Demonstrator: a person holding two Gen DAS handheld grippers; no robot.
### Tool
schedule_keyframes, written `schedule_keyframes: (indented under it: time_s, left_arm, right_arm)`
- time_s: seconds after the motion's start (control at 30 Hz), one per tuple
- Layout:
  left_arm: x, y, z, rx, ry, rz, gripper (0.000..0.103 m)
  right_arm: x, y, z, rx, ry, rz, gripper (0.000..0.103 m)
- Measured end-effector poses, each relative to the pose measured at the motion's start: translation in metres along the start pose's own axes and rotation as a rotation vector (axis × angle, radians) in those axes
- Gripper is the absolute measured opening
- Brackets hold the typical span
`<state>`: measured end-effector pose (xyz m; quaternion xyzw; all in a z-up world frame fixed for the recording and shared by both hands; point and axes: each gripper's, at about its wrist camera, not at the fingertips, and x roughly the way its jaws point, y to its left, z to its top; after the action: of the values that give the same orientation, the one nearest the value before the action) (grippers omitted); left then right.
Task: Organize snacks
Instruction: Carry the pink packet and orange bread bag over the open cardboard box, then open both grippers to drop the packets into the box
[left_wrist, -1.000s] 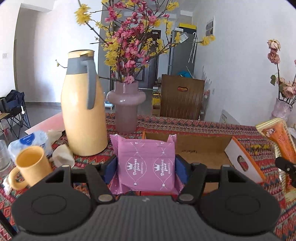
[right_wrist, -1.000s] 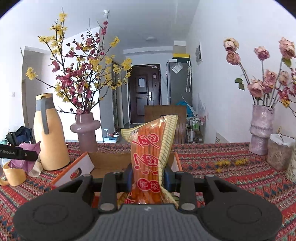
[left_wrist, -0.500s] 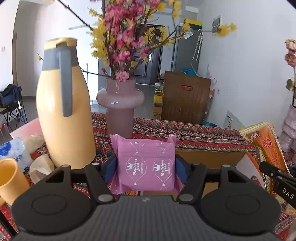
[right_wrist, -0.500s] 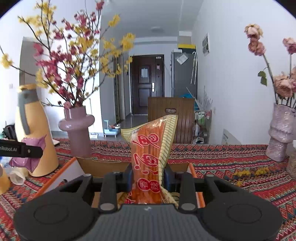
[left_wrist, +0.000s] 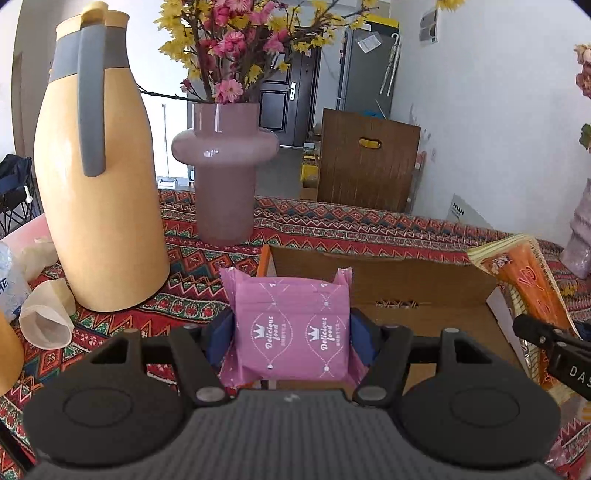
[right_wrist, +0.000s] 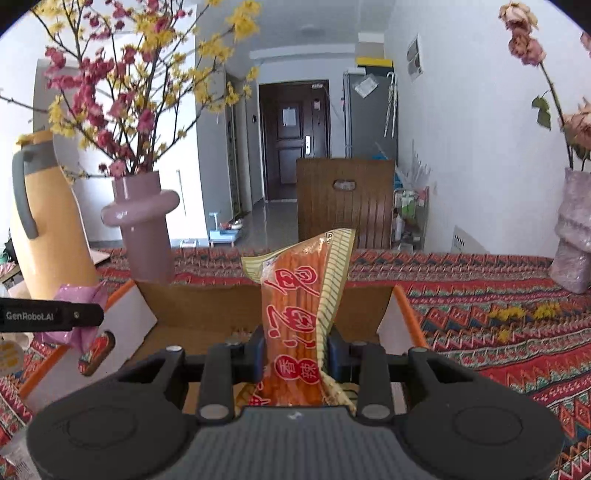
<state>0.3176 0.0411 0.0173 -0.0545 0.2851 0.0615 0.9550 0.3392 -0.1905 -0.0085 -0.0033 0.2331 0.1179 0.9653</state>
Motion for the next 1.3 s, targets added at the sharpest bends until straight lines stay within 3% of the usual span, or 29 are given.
schedule_keyframes:
  time_s: [0.27, 0.4, 0.5, 0.53, 0.57, 0.6, 0.63, 0.7, 1.03, 1.3]
  left_arm:
    - [-0.008, -0.006, -0.006, 0.017, -0.009, -0.026, 0.068]
    - [-0.012, -0.005, -0.005, 0.010, -0.028, -0.032, 0.080]
    - [-0.021, -0.003, -0.003, 0.000, -0.065, -0.036, 0.095]
    - [-0.024, -0.002, -0.003, -0.004, -0.081, -0.033, 0.103]
    - [-0.028, -0.002, -0.003, -0.011, -0.100, -0.028, 0.103]
    - [-0.030, -0.002, -0.003, -0.013, -0.110, -0.027, 0.103]
    - [-0.033, -0.001, -0.003, -0.017, -0.116, -0.030, 0.103]
    - [-0.036, -0.001, -0.003, -0.026, -0.129, -0.032, 0.103]
    - [-0.055, -0.004, 0.000, -0.028, -0.167, -0.042, 0.103]
    - [-0.095, -0.008, 0.004, -0.008, -0.201, -0.064, 0.103]
  right_arm:
    - [-0.003, 0.005, -0.006, -0.016, 0.018, 0.016, 0.031]
    - [-0.003, 0.006, -0.006, -0.023, 0.041, 0.025, 0.036]
    - [-0.003, 0.005, -0.005, -0.013, 0.045, 0.029, 0.054]
    - [-0.005, 0.004, -0.005, -0.012, 0.036, 0.024, 0.055]
    - [-0.006, 0.004, -0.004, -0.008, 0.031, 0.025, 0.057]
    - [-0.008, 0.002, -0.003, -0.001, 0.025, 0.029, 0.068]
    - [-0.009, 0.001, -0.003, 0.006, 0.017, 0.029, 0.088]
    - [-0.014, -0.001, -0.002, 0.022, -0.014, 0.010, 0.103]
    - [-0.028, -0.005, 0.004, 0.040, -0.061, 0.011, 0.103]
    - [-0.072, -0.001, 0.016, 0.028, -0.153, 0.005, 0.103]
